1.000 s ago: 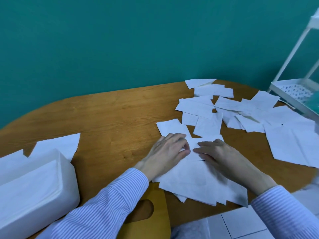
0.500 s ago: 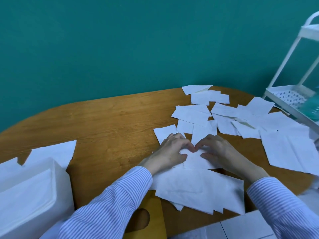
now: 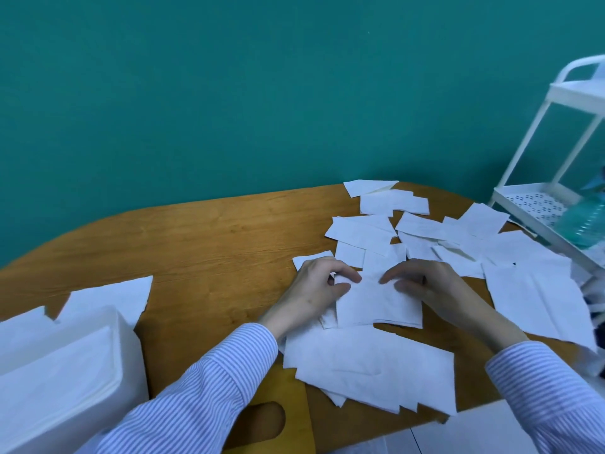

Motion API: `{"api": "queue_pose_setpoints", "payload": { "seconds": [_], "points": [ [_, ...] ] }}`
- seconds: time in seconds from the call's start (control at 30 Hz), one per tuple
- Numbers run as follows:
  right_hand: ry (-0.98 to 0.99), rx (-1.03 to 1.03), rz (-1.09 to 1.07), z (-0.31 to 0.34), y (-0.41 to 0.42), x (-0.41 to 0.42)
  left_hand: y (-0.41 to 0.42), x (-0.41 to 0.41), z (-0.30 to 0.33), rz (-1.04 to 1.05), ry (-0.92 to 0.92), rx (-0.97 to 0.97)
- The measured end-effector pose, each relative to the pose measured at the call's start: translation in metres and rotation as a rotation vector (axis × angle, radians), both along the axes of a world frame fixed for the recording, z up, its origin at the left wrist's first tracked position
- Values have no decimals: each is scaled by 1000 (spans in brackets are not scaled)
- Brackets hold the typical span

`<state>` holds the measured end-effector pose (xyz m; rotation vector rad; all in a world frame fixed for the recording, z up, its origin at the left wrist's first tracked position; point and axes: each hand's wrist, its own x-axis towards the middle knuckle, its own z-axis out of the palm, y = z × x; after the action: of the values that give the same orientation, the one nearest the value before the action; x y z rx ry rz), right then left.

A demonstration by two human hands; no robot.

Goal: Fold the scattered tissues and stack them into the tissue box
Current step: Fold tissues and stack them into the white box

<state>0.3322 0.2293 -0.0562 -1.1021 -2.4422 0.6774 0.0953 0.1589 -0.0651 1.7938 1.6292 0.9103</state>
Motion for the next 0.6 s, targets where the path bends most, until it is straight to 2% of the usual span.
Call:
{"api": "queue_pose_setpoints", "payload": {
  "seconds": [0.2, 0.33, 0.6],
  "points": [
    [148, -62, 19, 39, -15, -31, -37, -34, 42, 110, -22, 72],
    [199, -79, 86, 60, -37, -74, -81, -71, 62, 197, 52, 63],
    [290, -194, 412, 72, -117, -201, -217, -167, 84, 471, -56, 54]
  ]
}}
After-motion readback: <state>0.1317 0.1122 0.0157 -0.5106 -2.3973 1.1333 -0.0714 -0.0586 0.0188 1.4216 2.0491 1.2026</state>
